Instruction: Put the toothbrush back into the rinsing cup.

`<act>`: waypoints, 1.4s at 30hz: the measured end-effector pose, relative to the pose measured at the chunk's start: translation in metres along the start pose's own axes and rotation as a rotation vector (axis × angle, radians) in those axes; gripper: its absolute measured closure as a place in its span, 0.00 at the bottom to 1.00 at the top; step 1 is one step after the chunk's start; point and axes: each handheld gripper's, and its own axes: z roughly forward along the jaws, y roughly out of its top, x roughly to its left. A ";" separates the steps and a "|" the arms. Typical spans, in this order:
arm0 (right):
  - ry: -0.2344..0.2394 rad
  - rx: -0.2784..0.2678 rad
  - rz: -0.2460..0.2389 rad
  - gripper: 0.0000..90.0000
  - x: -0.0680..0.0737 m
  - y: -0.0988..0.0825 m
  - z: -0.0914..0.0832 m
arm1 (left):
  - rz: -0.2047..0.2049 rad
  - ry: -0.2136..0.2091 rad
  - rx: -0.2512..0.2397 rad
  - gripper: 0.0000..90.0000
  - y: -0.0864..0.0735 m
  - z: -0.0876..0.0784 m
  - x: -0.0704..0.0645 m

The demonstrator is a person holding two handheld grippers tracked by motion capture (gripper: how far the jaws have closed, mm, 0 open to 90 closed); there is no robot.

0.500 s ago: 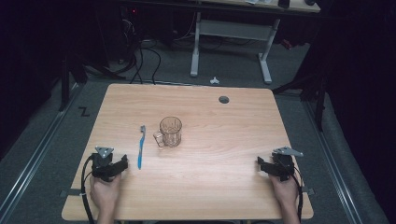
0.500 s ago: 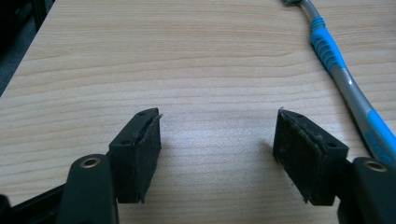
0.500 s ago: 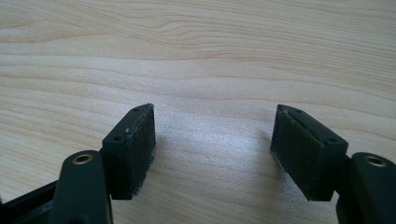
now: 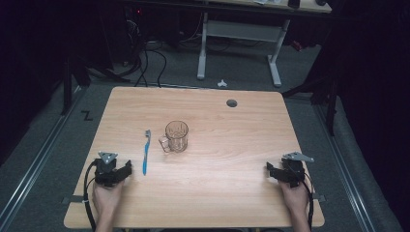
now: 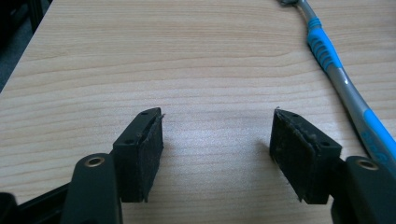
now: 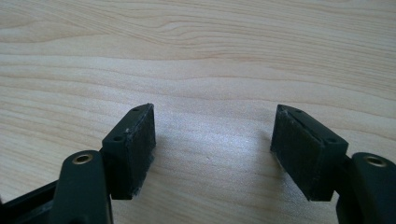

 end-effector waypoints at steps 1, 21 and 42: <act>0.000 0.000 0.000 0.34 0.000 0.000 0.000 | 0.004 -0.005 0.001 0.40 0.000 0.000 0.000; 0.004 0.000 0.001 0.34 -0.001 0.000 0.000 | 0.058 -0.050 0.064 0.41 0.014 -0.015 -0.004; 0.004 -0.001 0.000 0.34 -0.001 0.000 0.000 | 0.097 -0.150 0.152 0.41 0.029 -0.028 -0.017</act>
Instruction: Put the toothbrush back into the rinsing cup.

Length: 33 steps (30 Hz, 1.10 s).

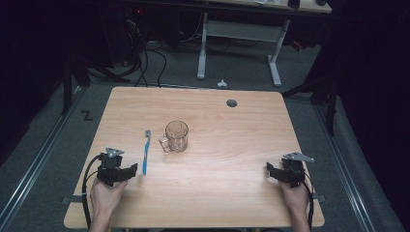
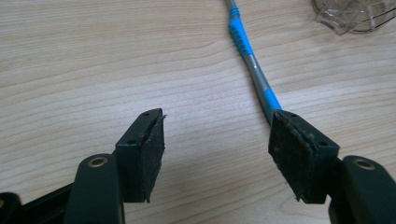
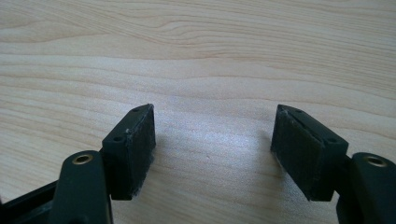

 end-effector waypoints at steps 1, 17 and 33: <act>0.000 0.000 0.000 0.34 0.000 0.000 0.000 | 0.005 -0.005 0.003 0.40 0.001 0.000 -0.001; 0.001 -0.002 0.002 0.34 0.000 0.000 0.000 | 0.091 -0.004 0.008 0.54 0.019 0.001 -0.014; 0.001 0.000 0.001 0.34 0.000 0.000 0.000 | 0.091 -0.022 0.081 0.56 0.046 0.013 -0.023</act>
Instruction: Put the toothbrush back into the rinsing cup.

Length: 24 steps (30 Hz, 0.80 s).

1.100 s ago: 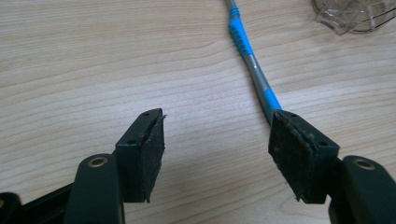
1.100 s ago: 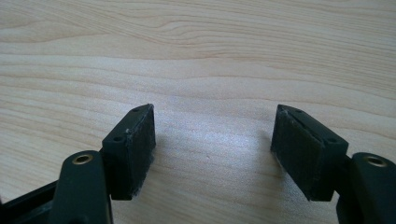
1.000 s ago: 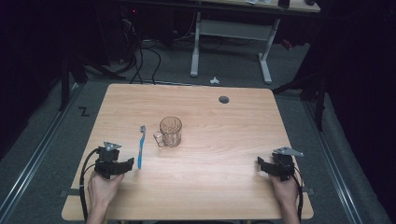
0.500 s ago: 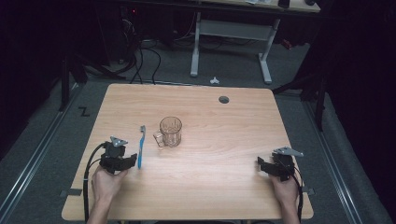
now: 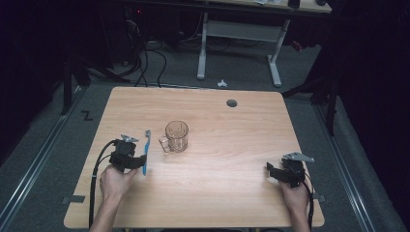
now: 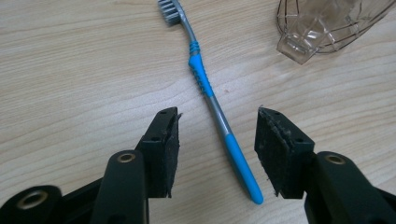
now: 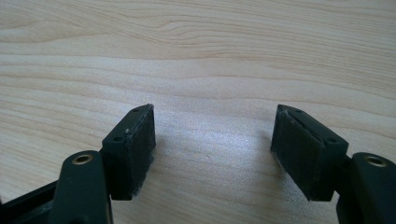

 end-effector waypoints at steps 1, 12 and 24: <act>0.001 0.000 0.000 0.34 0.000 0.000 0.000 | 0.006 0.007 0.006 0.56 0.003 0.001 -0.001; 0.003 -0.002 0.007 0.34 -0.001 0.000 0.000 | 0.015 0.016 0.024 0.54 0.022 0.007 -0.005; 0.002 -0.001 0.006 0.34 -0.001 0.000 0.000 | 0.024 0.038 0.061 0.55 0.039 0.017 -0.001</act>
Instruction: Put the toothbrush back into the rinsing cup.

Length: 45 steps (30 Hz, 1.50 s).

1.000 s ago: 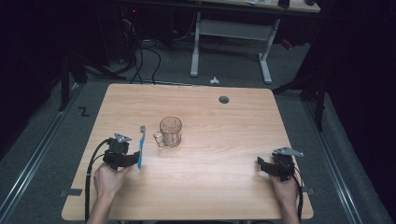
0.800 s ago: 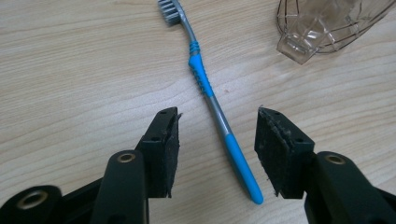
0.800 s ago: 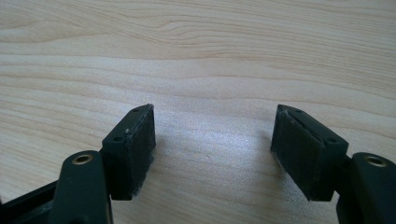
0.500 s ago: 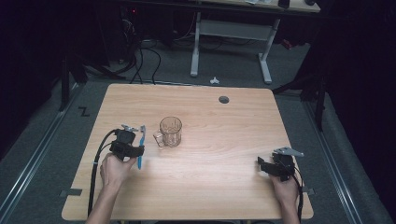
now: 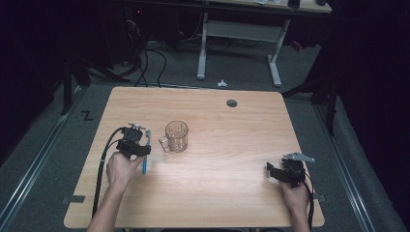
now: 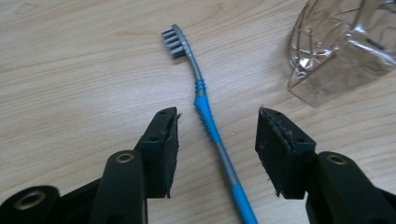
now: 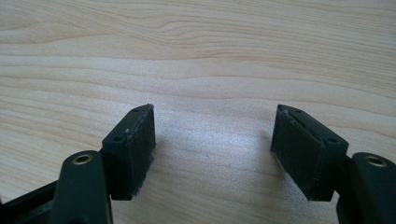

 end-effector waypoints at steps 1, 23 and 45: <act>0.000 0.000 0.002 0.34 0.000 0.000 0.000 | 0.002 0.001 0.004 0.55 0.001 0.001 0.000; 0.000 0.001 0.003 0.34 0.000 0.000 0.000 | -0.025 0.015 0.062 0.58 0.030 0.021 0.004; -0.003 0.001 -0.007 0.34 0.001 0.000 0.000 | -0.029 0.024 0.122 0.67 0.034 0.046 0.004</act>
